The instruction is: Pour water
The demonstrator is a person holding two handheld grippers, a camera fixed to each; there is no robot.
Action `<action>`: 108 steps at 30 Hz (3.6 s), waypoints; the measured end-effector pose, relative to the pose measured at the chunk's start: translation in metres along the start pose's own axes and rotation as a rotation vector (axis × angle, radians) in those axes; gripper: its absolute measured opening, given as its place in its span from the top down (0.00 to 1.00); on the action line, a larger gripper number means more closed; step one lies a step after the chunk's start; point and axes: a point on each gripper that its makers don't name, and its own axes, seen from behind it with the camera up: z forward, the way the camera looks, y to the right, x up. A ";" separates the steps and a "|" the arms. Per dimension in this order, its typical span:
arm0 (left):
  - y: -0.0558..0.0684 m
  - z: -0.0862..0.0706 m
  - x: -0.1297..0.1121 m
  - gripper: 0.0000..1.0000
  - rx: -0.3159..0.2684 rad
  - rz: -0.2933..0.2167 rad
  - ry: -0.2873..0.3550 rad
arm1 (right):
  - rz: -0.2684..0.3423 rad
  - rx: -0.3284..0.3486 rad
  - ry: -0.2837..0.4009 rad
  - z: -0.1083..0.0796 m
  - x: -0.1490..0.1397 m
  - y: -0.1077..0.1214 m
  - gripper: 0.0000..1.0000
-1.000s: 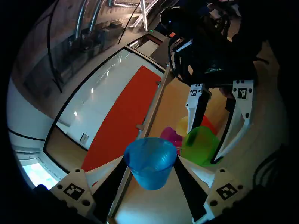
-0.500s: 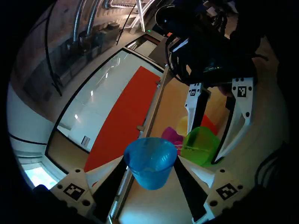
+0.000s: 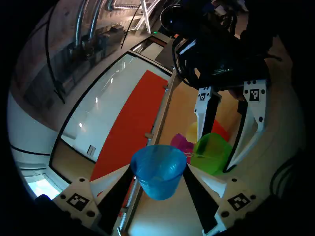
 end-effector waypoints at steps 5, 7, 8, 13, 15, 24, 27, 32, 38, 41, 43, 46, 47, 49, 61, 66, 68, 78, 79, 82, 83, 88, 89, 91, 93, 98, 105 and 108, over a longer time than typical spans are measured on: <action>0.001 0.001 0.000 0.14 -0.002 0.007 -0.001 | -0.002 0.000 0.000 -0.001 0.000 0.000 0.09; 0.001 0.001 0.000 0.14 -0.001 0.011 -0.001 | -0.002 -0.001 0.000 -0.001 -0.001 0.001 0.09; 0.001 0.001 0.000 0.14 -0.001 0.013 -0.001 | -0.002 -0.001 0.000 -0.001 -0.001 0.001 0.09; 0.002 0.001 0.001 0.14 0.000 0.018 0.000 | -0.002 -0.003 0.000 -0.001 -0.002 0.002 0.09; 0.001 0.002 0.002 0.14 0.001 0.019 0.000 | -0.002 -0.003 0.001 -0.001 -0.001 0.002 0.09; 0.004 0.000 0.003 0.14 0.004 0.041 -0.002 | -0.005 -0.006 0.001 -0.001 -0.001 0.002 0.09; 0.004 0.000 0.003 0.14 0.003 0.047 -0.003 | -0.004 -0.007 0.000 -0.001 -0.002 0.003 0.09; 0.004 0.000 0.002 0.14 0.005 0.057 -0.005 | -0.004 -0.010 0.001 -0.002 -0.001 0.003 0.09; 0.004 -0.001 0.003 0.14 0.007 0.071 -0.006 | -0.006 -0.010 0.001 -0.002 -0.001 0.004 0.09; 0.004 -0.001 0.003 0.14 0.007 0.077 -0.006 | -0.006 -0.010 0.002 -0.002 -0.001 0.004 0.09; 0.005 -0.001 0.003 0.14 0.008 0.080 -0.007 | -0.006 -0.009 0.002 -0.002 -0.001 0.004 0.09; 0.005 -0.001 0.003 0.14 0.009 0.082 -0.008 | -0.007 -0.008 0.002 -0.003 -0.001 0.003 0.09; 0.005 -0.001 0.002 0.14 0.009 0.082 -0.009 | -0.008 -0.007 0.001 -0.003 -0.002 0.003 0.09; 0.004 -0.001 0.002 0.14 0.012 0.085 -0.011 | -0.009 -0.007 0.000 -0.003 -0.002 0.003 0.09; 0.005 0.000 0.003 0.14 0.012 0.111 -0.011 | -0.010 -0.006 0.002 -0.002 -0.001 0.002 0.09; 0.004 0.000 0.004 0.14 0.015 0.125 -0.009 | -0.011 -0.007 0.003 -0.002 -0.001 0.002 0.09; 0.004 0.000 0.003 0.14 0.018 0.128 -0.010 | -0.011 -0.007 0.003 -0.002 -0.001 0.002 0.09; 0.003 0.001 0.003 0.14 0.022 0.139 -0.009 | -0.010 -0.008 0.003 -0.002 -0.002 0.002 0.09; 0.003 0.001 0.004 0.14 0.022 0.142 -0.008 | -0.011 -0.009 0.003 -0.002 -0.002 0.003 0.09; 0.003 0.002 0.004 0.14 0.024 0.151 -0.006 | -0.011 -0.010 0.003 -0.002 -0.002 0.003 0.09; 0.003 0.002 0.005 0.14 0.024 0.154 -0.005 | -0.011 -0.011 0.004 -0.002 -0.002 0.003 0.09; 0.004 0.002 0.007 0.14 0.025 0.159 -0.001 | -0.012 -0.013 0.004 -0.003 -0.001 0.004 0.09; 0.004 0.002 0.007 0.14 0.025 0.160 0.000 | -0.012 -0.013 0.004 -0.003 -0.001 0.004 0.09; 0.005 0.002 0.007 0.14 0.026 0.163 0.000 | -0.013 -0.014 0.004 -0.003 -0.001 0.005 0.09; 0.005 0.002 0.007 0.14 0.029 0.168 -0.001 | -0.013 -0.014 0.005 -0.003 -0.001 0.005 0.09; 0.005 0.004 0.008 0.14 0.028 0.182 0.000 | -0.013 -0.013 0.007 -0.004 0.000 0.004 0.09; 0.002 0.004 0.010 0.14 0.032 0.199 0.004 | -0.017 -0.015 0.008 -0.005 0.000 0.005 0.09; 0.001 0.003 0.011 0.14 0.037 0.208 0.006 | -0.015 -0.015 0.008 -0.005 0.001 0.005 0.09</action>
